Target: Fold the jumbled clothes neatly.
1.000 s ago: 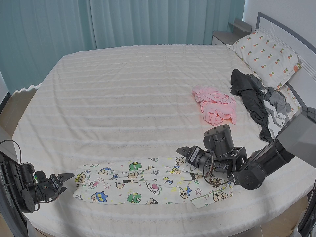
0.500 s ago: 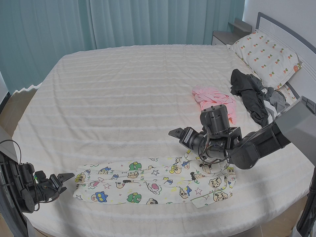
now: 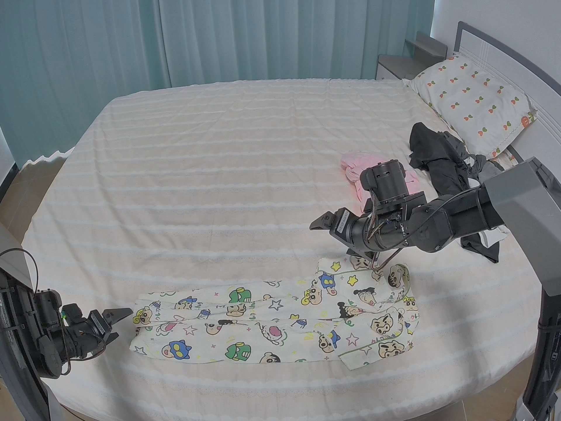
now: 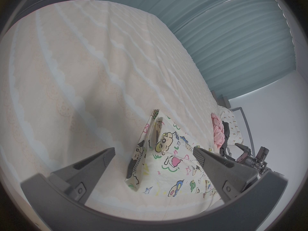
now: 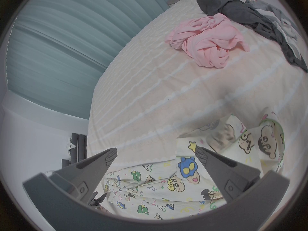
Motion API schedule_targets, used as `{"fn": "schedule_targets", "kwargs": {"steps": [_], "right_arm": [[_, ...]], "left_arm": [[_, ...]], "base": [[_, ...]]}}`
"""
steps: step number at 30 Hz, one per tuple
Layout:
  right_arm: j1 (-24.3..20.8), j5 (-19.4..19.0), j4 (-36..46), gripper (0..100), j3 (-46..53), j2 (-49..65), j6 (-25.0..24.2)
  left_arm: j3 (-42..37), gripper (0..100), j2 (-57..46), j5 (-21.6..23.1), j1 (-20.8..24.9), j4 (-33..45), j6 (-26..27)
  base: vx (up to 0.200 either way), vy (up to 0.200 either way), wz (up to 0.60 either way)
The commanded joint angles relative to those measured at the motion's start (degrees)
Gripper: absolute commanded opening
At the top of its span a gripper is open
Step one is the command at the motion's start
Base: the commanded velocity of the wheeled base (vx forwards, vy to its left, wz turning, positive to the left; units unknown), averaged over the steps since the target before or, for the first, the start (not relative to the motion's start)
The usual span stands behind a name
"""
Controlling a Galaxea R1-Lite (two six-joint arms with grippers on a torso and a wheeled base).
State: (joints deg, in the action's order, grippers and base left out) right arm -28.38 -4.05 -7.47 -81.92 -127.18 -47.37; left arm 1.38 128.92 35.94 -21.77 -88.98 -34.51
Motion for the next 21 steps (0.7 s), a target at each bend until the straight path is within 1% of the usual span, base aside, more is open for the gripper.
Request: {"fn": "schedule_targets", "kwargs": {"steps": [1, 4, 7, 10, 15, 16, 18, 21], "right_arm": [[0.96, -0.79, 0.44, 100, -1.58, -0.61, 0.61], [1.13, -0.96, 0.53, 100, -1.22, 0.36, 1.05], [2.72, -1.14, 0.79, 100, 0.62, 0.45, 1.93], [5.0, -1.31, 0.53, 100, 4.4, 0.45, 5.19], [8.25, -4.21, 0.18, 100, 9.76, 1.85, 10.63], [8.34, -4.21, 0.18, 100, 9.94, 2.03, 10.9], [9.13, -4.21, 0.18, 100, 11.43, 2.82, 13.71], [9.75, -4.21, 0.18, 100, 12.4, 3.26, 16.35]], "left_arm": [[0.03, 100, 0.37, 0.01, -0.02, -0.05, 0.06], [0.03, 100, 0.46, 0.01, -0.02, -0.05, 0.06], [0.03, 100, 0.37, 0.01, -0.02, -0.05, 0.06], [0.03, 100, 0.46, 0.01, -0.02, -0.05, 0.06], [0.03, 100, 0.46, 0.01, -0.02, -0.05, 0.06], [0.03, 100, 0.46, 0.01, -0.02, -0.05, 0.06], [0.03, 100, 0.46, 0.01, -0.02, -0.05, 0.06], [0.03, 100, 0.46, 0.01, -0.02, -0.05, 0.06]], "base": [[0.0, 0.0, 0.0], [0.0, 0.0, 0.0], [0.0, 0.0, 0.0], [0.0, 0.0, 0.0], [0.0, 0.0, 0.0], [0.0, 0.0, 0.0], [0.0, 0.0, 0.0], [0.0, 0.0, 0.0]]}}
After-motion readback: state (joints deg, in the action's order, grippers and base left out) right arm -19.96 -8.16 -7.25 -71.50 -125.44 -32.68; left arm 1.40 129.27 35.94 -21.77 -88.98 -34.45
